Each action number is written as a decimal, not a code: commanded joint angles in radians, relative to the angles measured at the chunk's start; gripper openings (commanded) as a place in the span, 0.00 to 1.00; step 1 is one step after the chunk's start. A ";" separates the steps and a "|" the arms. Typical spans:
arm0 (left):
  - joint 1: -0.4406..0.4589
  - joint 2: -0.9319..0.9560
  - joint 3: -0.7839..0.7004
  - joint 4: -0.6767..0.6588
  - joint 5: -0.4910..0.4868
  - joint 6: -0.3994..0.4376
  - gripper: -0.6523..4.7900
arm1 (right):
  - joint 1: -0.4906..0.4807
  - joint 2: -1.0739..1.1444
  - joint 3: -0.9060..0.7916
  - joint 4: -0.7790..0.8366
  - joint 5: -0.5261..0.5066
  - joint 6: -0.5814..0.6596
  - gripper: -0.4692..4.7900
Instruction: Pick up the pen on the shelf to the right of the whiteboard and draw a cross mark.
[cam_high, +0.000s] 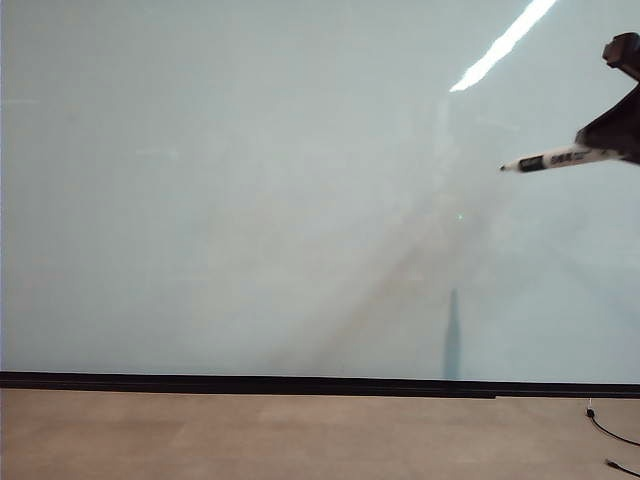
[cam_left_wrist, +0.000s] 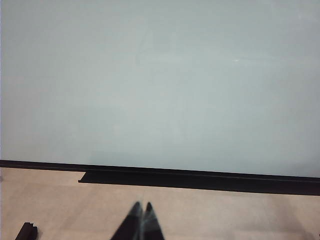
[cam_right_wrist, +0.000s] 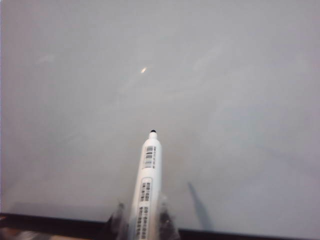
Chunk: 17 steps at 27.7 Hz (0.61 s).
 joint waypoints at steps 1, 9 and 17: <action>0.000 0.000 0.003 0.008 0.004 0.004 0.11 | 0.015 0.042 0.037 0.016 -0.058 0.071 0.08; 0.000 0.000 0.003 0.008 0.004 0.004 0.11 | 0.043 0.172 0.146 0.031 -0.127 0.148 0.08; 0.000 0.000 0.003 0.008 0.004 0.004 0.11 | 0.063 0.331 0.210 0.186 -0.131 0.280 0.08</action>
